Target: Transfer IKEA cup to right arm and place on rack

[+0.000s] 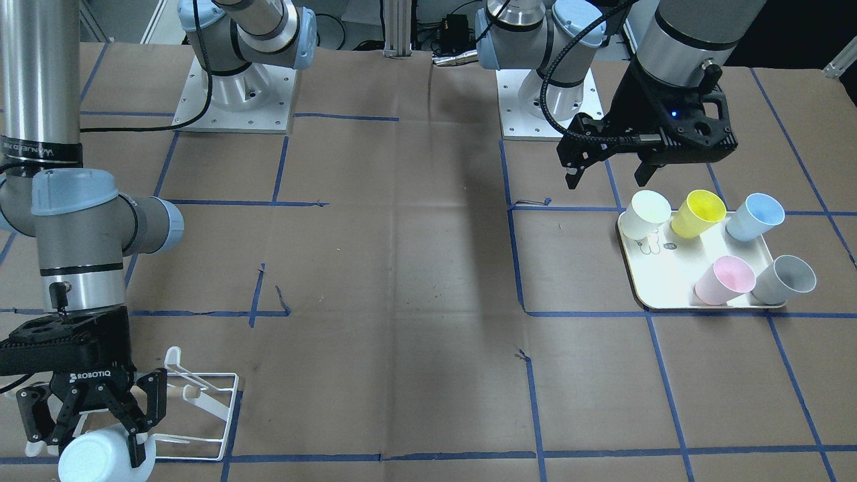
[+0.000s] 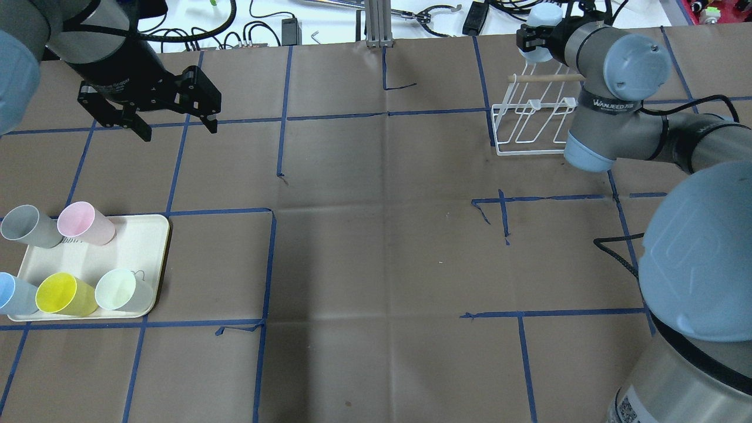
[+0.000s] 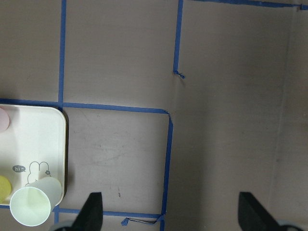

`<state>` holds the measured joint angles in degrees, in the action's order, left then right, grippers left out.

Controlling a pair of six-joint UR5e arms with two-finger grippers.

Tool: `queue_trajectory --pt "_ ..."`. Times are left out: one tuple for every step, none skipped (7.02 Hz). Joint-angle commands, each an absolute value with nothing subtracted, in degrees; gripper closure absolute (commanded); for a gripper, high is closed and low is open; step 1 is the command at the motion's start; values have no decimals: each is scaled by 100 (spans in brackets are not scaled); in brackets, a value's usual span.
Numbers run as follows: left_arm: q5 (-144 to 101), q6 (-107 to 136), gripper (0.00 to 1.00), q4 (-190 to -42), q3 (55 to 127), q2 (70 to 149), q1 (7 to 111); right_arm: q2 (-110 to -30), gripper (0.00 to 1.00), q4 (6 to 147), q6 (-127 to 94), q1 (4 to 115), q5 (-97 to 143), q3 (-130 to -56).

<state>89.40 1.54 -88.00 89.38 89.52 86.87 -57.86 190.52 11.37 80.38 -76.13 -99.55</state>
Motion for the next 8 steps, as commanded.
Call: queue_trajectory --pt "9017 97 0 -8815 9096 8834 8666 -5801 67 19099 1073 8059 -7620 -10124" --pt "9026 -60 0 -8815 9393 8624 8553 -5801 65 19107 1064 8077 -7620 -10195" --pt "9070 -340 0 -8781 9909 8248 8230 -5801 51 19107 1055 8077 -7620 -10248" --pt "9070 -1135 1 -8711 10488 7835 7609 -5801 33 19116 1046 8138 -7611 -10257" --pt "9062 -1621 1 -8684 11007 7440 6967 -5801 18 19125 1002 8165 -7611 -10248" --pt "9070 -2044 1 -8631 11404 7122 6561 -5809 1 19116 784 8165 -7603 -10239" --pt "9079 -2526 1 -8413 11660 6997 6226 -5810 1 19099 747 8165 -7611 -10213" --pt "9070 -2810 1 -8255 11767 7022 5953 -5818 1 19099 756 8165 -7603 -10204"
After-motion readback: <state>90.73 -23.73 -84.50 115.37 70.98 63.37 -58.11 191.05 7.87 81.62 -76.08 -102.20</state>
